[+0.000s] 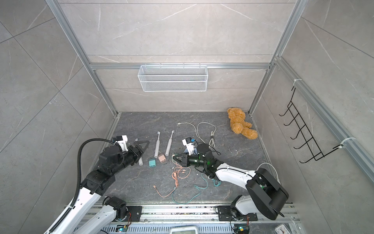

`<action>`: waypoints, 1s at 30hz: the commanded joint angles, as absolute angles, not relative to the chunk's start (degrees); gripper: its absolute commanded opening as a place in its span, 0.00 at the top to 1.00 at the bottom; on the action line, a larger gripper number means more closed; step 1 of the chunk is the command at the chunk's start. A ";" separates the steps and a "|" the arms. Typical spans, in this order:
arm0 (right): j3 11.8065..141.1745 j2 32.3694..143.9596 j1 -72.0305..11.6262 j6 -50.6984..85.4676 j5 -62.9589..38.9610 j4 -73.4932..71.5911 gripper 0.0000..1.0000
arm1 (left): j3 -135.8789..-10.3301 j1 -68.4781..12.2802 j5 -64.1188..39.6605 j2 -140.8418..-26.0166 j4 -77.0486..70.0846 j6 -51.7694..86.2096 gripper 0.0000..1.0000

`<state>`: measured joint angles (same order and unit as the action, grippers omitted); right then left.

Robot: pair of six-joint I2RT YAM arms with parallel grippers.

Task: Charge the electric toothbrush
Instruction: Pick up the charging cable from the center of the board, then pick up the plug from the center of the board.

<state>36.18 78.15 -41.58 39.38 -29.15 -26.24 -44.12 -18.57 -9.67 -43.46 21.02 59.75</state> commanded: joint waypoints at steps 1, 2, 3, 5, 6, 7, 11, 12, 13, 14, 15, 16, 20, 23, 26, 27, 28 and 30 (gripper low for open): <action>38.45 75.98 -42.72 28.33 -20.53 -6.83 1.00 | -47.30 -10.72 -16.99 -50.41 38.56 52.75 0.18; 38.72 75.66 -43.29 27.48 -19.76 -5.37 1.00 | -47.88 -8.86 -18.29 -51.97 40.00 51.71 0.18; 38.99 75.18 -43.99 26.49 -18.78 -3.64 1.00 | -48.16 -7.49 -19.60 -53.64 40.46 50.96 0.18; 39.52 74.44 -45.93 24.57 -17.05 -0.75 1.00 | -48.09 -7.29 -20.72 -56.39 40.64 50.55 0.17; 39.90 74.15 -46.95 23.75 -15.64 0.71 1.00 | -47.84 -7.29 -21.31 -57.63 40.49 50.72 0.17; 40.57 73.81 -48.13 22.58 -13.98 2.76 1.00 | -47.36 -7.29 -22.26 -59.10 39.71 51.12 0.17; 41.86 73.36 -52.03 19.77 -10.24 7.36 1.00 | -46.61 -7.71 -22.55 -63.05 38.58 52.19 0.17; 41.96 73.24 -52.80 19.39 -10.04 7.89 1.00 | -46.71 -8.00 -21.88 -63.78 38.73 52.16 0.17; 42.00 73.14 -53.36 19.21 -9.93 8.17 1.00 | -46.81 -8.76 -21.05 -64.42 38.82 52.21 0.17; 42.10 73.06 -54.02 18.88 -9.81 8.42 1.00 | -46.95 -9.42 -19.88 -65.00 39.14 52.32 0.17; 42.37 72.96 -54.80 18.36 -9.84 8.81 1.00 | -47.10 -10.74 -18.82 -66.23 39.33 52.50 0.17; 42.72 73.05 -55.63 17.90 -9.61 9.24 1.00 | -47.51 -12.04 -18.13 -67.73 39.56 52.34 0.17; 43.29 73.78 -58.09 16.41 -9.82 9.41 1.00 | -51.43 -15.86 -12.81 -74.56 43.60 51.01 0.20; 43.42 74.07 -59.77 15.69 -9.87 9.00 1.00 | -54.24 -16.85 -9.42 -77.70 45.65 49.93 0.20; 43.10 73.74 -60.47 15.62 -10.57 7.94 1.00 | -55.43 -17.57 -7.10 -79.69 46.06 49.59 0.20; 42.87 73.53 -60.56 15.67 -11.08 7.29 1.00 | -55.59 -17.74 -6.62 -80.46 45.99 49.68 0.20; 42.72 73.35 -60.64 15.64 -11.55 6.82 1.00 | -55.80 -17.92 -6.05 -81.08 45.84 49.57 0.20; 42.37 73.10 -60.64 15.64 -12.35 5.93 1.00 | -56.37 -18.19 -5.24 -82.91 45.75 49.38 0.21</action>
